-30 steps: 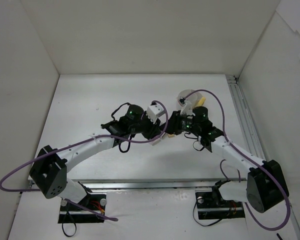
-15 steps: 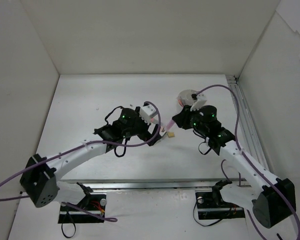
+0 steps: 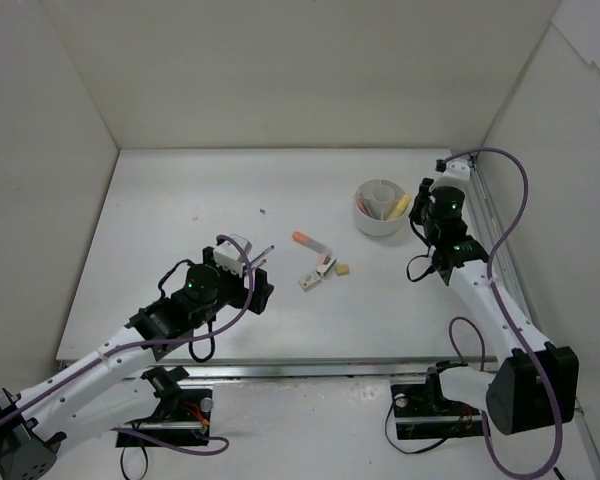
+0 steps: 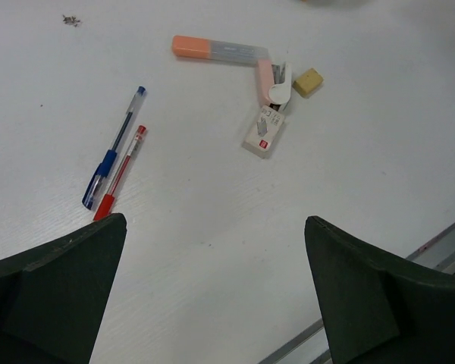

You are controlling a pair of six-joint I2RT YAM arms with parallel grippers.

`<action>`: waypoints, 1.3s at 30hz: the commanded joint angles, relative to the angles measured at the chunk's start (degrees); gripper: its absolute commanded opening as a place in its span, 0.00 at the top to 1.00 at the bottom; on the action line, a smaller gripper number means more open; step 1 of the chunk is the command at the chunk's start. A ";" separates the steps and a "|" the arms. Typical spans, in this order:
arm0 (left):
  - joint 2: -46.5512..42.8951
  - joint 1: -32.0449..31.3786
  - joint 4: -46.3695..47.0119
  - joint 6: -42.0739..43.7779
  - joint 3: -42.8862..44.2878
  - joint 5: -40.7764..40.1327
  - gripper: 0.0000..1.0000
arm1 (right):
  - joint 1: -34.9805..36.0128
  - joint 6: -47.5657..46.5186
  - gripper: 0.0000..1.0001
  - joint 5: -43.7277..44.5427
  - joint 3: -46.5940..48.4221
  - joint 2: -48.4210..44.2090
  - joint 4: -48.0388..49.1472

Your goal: Sort the stationery into containers

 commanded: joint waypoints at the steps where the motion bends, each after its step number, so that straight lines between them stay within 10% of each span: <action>1: -2.46 0.21 1.22 -3.24 -0.14 -4.44 0.00 | -1.63 -2.57 1.00 0.01 4.76 4.52 9.08; 26: -1.32 1.26 1.23 -2.10 1.00 -6.11 0.00 | -2.60 2.35 1.00 -10.10 8.02 18.06 12.17; 33: -1.85 1.27 -0.44 -2.63 1.43 -6.73 0.00 | -2.69 2.18 0.47 -9.93 8.29 18.60 8.47; 39: -1.93 1.27 -1.32 -3.33 0.91 -7.17 0.00 | -1.81 -3.61 0.26 -14.14 11.62 15.09 3.29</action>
